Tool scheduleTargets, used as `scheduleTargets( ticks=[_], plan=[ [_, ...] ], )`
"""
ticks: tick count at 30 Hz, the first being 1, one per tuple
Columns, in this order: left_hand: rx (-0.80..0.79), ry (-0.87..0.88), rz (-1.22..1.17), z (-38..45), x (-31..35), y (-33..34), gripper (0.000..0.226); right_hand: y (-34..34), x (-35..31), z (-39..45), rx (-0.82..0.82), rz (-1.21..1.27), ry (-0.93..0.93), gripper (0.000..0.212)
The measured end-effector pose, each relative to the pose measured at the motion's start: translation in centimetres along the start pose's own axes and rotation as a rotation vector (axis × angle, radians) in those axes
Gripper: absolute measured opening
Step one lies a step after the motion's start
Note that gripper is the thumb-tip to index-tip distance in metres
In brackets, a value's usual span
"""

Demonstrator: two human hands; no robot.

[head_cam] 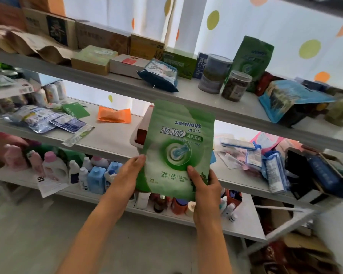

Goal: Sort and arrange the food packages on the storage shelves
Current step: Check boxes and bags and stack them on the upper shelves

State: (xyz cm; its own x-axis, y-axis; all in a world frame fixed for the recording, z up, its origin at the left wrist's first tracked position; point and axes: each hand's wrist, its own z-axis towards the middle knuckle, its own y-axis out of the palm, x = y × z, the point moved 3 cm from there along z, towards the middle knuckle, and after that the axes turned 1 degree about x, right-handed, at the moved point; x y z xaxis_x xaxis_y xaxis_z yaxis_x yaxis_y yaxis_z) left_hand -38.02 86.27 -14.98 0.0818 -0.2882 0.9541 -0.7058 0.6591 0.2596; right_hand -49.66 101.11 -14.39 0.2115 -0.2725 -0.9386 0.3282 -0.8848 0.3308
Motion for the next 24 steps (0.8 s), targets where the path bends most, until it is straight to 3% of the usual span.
scheduleTargets(
  ticks=[4,16,19,24],
  plan=[
    [-0.061,0.066,0.128,0.3,1.5,2.6,0.024,-0.6,-1.4,0.9,0.037,0.003,-0.052,0.035],
    [-0.302,0.231,0.404,5.7,10.9,10.1,0.023,-0.6,-10.2,6.3,0.137,0.051,-0.238,0.026],
    [-0.31,0.291,0.463,6.8,14.1,12.6,0.031,-0.1,-13.1,8.2,0.132,0.065,-0.268,0.025],
    [-0.315,0.366,0.489,9.0,18.9,17.2,0.026,0.4,-18.8,11.7,0.162,-0.007,-0.349,0.036]
  ],
)
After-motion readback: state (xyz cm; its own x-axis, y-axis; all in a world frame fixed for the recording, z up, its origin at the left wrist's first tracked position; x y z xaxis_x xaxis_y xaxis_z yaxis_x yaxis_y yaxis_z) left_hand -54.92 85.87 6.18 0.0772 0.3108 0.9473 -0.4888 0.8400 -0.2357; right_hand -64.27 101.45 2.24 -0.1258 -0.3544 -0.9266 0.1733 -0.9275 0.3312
